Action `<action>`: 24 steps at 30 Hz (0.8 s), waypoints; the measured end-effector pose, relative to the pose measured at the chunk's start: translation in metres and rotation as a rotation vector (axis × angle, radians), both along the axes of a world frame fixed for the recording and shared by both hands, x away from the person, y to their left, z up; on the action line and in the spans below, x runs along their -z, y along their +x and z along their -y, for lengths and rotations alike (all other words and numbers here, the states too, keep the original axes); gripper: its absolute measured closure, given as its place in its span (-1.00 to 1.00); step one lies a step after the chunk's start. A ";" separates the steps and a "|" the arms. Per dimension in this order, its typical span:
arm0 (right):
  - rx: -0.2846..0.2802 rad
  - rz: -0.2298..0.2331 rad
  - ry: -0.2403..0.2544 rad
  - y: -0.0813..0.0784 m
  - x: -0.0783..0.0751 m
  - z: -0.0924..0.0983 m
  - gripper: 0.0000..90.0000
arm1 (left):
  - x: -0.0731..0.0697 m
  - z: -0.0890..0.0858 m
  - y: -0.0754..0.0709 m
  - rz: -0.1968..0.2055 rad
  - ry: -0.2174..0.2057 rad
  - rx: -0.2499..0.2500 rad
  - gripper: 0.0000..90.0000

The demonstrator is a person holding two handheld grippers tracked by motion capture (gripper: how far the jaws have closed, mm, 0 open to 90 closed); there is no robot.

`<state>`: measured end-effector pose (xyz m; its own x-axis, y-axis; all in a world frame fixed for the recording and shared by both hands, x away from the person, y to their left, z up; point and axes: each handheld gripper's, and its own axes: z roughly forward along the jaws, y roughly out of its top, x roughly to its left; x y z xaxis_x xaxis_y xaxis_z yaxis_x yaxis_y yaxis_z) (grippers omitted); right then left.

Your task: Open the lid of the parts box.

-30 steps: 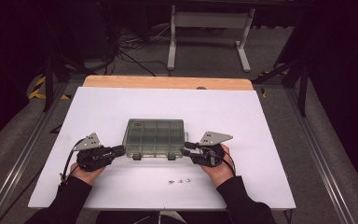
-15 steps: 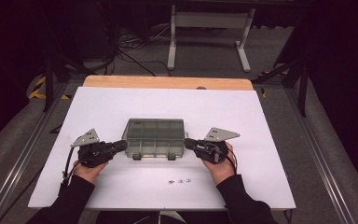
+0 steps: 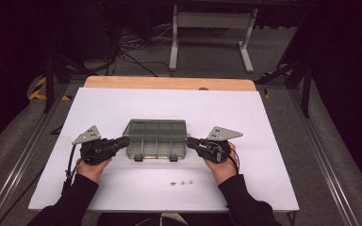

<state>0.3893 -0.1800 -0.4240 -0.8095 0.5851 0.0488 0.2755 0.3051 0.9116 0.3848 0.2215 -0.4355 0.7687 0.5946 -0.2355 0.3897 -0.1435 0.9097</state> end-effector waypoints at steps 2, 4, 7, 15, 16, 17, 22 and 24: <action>0.026 0.008 -0.024 0.000 0.000 -0.001 0.44 | 0.000 0.000 0.000 -0.001 0.001 -0.001 0.78; 0.039 0.010 -0.026 0.001 -0.001 -0.001 0.29 | 0.000 0.000 0.000 0.000 0.005 0.000 0.78; 0.060 0.032 -0.038 0.001 -0.004 -0.003 0.03 | 0.000 -0.001 0.000 0.001 0.009 -0.003 0.77; 0.050 0.058 -0.051 0.008 -0.013 -0.009 -0.03 | 0.002 -0.002 0.002 -0.026 0.085 -0.039 0.65; 0.048 0.061 -0.047 0.010 -0.016 -0.010 -0.02 | 0.003 -0.002 0.003 -0.038 0.107 -0.048 0.53; 0.048 0.061 -0.047 0.010 -0.016 -0.010 -0.02 | 0.004 -0.002 0.004 -0.053 0.121 -0.055 0.53; 0.050 0.062 -0.040 0.021 -0.024 -0.011 0.00 | 0.011 0.002 0.010 -0.104 0.158 -0.062 0.25; 0.051 0.072 -0.041 0.026 -0.028 -0.011 0.01 | 0.011 0.003 0.010 -0.111 0.161 -0.047 0.26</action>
